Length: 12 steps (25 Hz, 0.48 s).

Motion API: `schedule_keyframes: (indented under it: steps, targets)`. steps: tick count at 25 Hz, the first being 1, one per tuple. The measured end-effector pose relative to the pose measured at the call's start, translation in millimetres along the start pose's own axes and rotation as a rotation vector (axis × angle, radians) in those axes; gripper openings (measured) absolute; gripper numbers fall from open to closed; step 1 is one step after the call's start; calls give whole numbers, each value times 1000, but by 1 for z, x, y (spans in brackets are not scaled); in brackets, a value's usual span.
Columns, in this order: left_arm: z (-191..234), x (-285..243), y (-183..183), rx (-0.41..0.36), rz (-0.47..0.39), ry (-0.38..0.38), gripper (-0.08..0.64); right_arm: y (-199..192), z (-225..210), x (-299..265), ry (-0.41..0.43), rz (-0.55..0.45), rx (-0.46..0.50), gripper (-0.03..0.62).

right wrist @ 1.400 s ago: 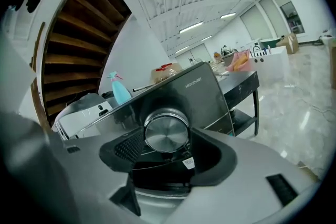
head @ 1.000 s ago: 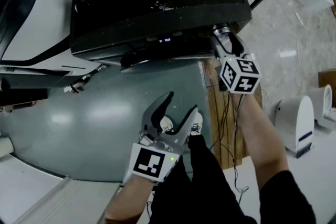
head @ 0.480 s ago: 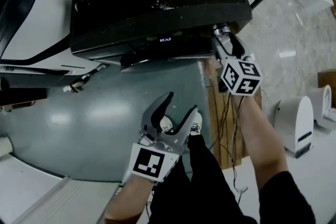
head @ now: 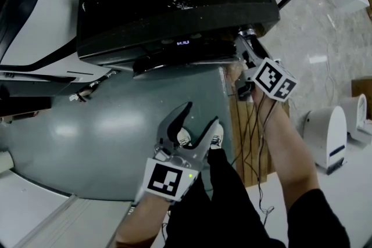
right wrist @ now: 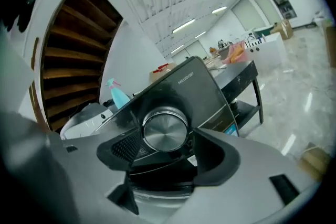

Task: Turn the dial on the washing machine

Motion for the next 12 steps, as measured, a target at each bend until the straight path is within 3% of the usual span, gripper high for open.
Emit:
schedule_keyframes:
  steps: [3,5,9,12]
  targets:
    - [0,-1,-2,4,2,1,238,-4,-4,-2,52,-5,-159,295]
    - [0,-1,-2,9,3,3,238,-6,-4,-2,69,-3,-209,276]
    - [0,-2,-2,8,-2,1,238,-2,-3,-3,64,1,-102,275]
    - [-2,-3,-2,8,0,-3,238,-1,-1,-2,15,20,24,275]
Point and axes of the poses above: the fingertips, and each gripper's own axes: x backward along the fingers, z to its left, y out of its top, the point moved 9 cm from there along x, backward along the fingers, and after that the axes turned 10 degrees about z, right-handed, at the moved point
